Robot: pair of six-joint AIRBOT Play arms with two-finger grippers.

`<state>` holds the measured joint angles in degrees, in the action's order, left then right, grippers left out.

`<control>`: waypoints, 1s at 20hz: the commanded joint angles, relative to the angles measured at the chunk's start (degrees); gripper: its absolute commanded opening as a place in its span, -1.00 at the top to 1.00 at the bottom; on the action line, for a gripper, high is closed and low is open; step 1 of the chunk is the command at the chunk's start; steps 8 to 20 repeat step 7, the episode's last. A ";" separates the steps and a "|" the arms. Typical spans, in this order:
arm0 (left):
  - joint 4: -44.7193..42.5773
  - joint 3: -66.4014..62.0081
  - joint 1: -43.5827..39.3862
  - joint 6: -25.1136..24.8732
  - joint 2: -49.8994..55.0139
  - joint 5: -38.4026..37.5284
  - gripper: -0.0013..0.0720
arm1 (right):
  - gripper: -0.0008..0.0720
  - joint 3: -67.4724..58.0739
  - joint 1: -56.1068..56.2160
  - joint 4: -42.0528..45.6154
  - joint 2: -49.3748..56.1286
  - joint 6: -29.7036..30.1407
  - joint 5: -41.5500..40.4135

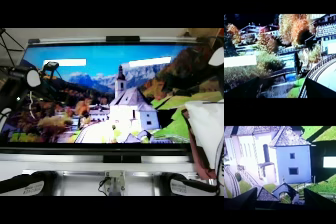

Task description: Fold the shirts.

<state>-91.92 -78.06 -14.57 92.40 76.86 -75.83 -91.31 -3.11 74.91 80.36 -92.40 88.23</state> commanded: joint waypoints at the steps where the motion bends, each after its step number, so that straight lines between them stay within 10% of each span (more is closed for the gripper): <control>1: 0.07 0.85 0.00 0.31 -0.26 1.90 -0.97 | -0.88 -0.04 1.01 -0.50 0.17 -0.17 0.26; 20: 0.07 0.85 -0.09 0.28 -0.26 0.63 -0.97 | -0.88 -0.04 1.01 -0.50 0.17 -0.17 0.26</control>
